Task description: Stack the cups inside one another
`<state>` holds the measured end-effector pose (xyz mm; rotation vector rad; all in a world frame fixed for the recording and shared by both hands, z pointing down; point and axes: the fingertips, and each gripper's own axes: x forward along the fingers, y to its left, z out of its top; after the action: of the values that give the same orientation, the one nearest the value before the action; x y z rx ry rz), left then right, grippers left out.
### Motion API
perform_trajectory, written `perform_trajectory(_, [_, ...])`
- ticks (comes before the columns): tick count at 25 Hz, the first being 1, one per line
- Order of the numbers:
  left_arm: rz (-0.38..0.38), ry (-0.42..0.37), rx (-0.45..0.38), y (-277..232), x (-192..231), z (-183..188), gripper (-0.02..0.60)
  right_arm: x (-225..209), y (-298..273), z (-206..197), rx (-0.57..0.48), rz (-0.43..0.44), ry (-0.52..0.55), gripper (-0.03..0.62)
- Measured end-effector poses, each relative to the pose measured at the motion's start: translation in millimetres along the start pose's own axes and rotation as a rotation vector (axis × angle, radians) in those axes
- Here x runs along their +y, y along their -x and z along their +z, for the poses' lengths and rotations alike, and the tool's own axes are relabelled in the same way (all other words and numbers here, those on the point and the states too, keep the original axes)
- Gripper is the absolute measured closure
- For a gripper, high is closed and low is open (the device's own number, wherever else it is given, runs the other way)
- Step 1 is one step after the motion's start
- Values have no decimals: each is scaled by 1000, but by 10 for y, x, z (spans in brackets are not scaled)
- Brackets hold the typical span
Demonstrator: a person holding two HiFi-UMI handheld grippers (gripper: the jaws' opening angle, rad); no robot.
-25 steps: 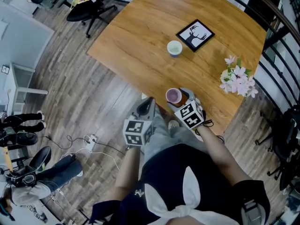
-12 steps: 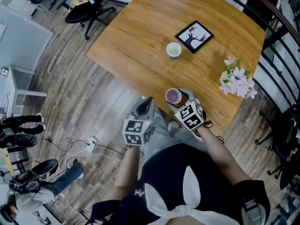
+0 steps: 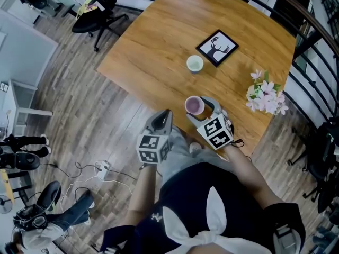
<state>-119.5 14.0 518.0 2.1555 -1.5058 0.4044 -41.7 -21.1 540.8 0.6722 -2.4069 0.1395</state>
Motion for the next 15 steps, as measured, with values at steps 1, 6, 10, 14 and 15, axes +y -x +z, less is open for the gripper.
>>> perform_trajectory(1, [1, -1, -3, -4, 19, 25, 549, -17, 32, 69, -9, -6, 1, 270])
perform_trajectory(6, [4, -5, -21, -22, 88, 145, 549, -92, 183, 382, -83, -26, -25, 270])
perform_trajectory(10, [-7, -3, -26, -45, 109, 229, 549, -164, 302, 590, -122, -51, -17, 270])
perform_trajectory(14, [-24, -9, -20, -107, 121, 272, 549, -231, 378, 676, -138, -71, -25, 270])
perform_trajectory(15, [-30, -10, -15, -126, 118, 288, 549, -254, 390, 685, -140, -76, -28, 270])
